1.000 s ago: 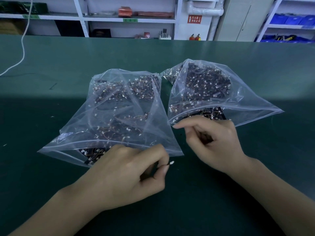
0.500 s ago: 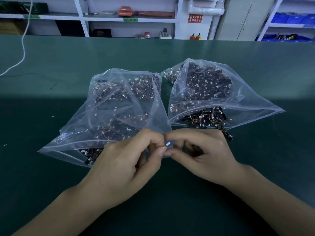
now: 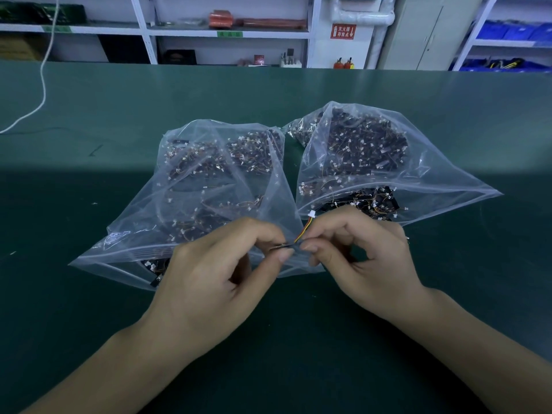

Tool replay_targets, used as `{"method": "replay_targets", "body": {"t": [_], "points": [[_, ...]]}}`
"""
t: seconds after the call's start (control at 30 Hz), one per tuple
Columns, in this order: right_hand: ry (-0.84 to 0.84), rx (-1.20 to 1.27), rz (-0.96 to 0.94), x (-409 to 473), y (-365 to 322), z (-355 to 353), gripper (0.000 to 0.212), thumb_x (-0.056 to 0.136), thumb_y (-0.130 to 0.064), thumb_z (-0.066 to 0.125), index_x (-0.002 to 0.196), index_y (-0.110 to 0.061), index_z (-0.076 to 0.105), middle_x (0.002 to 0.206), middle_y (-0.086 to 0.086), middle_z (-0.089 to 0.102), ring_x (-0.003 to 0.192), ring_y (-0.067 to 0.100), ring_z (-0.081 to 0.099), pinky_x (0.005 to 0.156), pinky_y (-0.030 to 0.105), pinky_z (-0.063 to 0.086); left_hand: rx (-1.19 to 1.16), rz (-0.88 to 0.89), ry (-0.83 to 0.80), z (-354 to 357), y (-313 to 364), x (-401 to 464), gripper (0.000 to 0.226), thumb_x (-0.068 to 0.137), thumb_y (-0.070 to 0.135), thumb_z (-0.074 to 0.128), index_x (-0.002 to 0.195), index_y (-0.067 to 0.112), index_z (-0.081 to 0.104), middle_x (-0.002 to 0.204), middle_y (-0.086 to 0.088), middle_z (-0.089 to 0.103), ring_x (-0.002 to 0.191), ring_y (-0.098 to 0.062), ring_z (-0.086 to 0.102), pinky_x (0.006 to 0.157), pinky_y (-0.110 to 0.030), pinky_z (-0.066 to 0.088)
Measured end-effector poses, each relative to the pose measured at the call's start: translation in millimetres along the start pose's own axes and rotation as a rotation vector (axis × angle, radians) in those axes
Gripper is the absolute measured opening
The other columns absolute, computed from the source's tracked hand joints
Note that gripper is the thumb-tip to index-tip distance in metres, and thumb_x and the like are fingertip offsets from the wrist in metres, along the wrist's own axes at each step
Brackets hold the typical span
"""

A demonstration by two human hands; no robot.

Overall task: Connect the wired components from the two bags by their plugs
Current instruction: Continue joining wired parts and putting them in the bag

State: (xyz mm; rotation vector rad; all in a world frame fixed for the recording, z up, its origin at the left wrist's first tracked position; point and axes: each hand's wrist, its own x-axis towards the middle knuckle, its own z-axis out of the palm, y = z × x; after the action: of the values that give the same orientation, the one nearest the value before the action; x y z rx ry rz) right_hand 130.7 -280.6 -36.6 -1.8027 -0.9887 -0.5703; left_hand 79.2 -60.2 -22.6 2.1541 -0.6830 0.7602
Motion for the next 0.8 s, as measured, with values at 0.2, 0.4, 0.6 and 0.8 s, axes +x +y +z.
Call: {"method": "replay_targets", "body": {"t": [0.2, 0.4, 0.6, 0.8], "points": [[-0.017, -0.029, 0.002, 0.0, 1.8, 0.4, 0.007, 0.103, -0.017, 0.067, 0.107, -0.022, 0.064, 0.073, -0.006, 0.068, 0.057, 0.021, 0.066, 0.054, 0.036, 0.049, -0.017, 0.003, 0.017, 0.8, -0.9, 0.1, 0.007, 0.101, 0.027, 0.069, 0.104, 0.029, 0.063, 0.089, 0.041, 0.053, 0.059, 0.001, 0.054, 0.06, -0.007, 0.038], [-0.058, -0.02, 0.028, 0.4, 3.6, -0.4, 0.003, 0.106, -0.021, 0.063, 0.107, -0.024, 0.062, 0.077, -0.01, 0.068, 0.062, 0.018, 0.067, 0.057, 0.034, 0.051, -0.05, 0.02, 0.007, 1.2, -5.1, -1.7, 0.008, 0.102, 0.02, 0.07, 0.098, 0.026, 0.065, 0.087, 0.013, 0.062, 0.062, -0.005, 0.056, 0.057, -0.016, 0.04], [-0.072, -0.033, 0.021, 0.7, 5.0, -0.5, 0.002, 0.107, -0.022, 0.063, 0.107, -0.023, 0.062, 0.077, -0.011, 0.067, 0.06, 0.019, 0.066, 0.055, 0.034, 0.049, -0.034, 0.014, 0.007, 2.0, -7.0, -2.3, 0.008, 0.102, 0.024, 0.069, 0.099, 0.029, 0.064, 0.085, 0.014, 0.061, 0.061, -0.006, 0.057, 0.054, -0.02, 0.042], [-0.092, -0.028, 0.011, -0.1, 6.2, -0.9, 0.001, 0.108, -0.022, 0.063, 0.107, -0.021, 0.062, 0.075, -0.01, 0.067, 0.061, 0.014, 0.065, 0.056, 0.029, 0.049, -0.026, 0.002, 0.001, 1.8, -5.8, -2.2, 0.006, 0.1, 0.027, 0.069, 0.099, 0.03, 0.064, 0.085, 0.028, 0.055, 0.059, -0.002, 0.055, 0.053, -0.017, 0.041]]}}
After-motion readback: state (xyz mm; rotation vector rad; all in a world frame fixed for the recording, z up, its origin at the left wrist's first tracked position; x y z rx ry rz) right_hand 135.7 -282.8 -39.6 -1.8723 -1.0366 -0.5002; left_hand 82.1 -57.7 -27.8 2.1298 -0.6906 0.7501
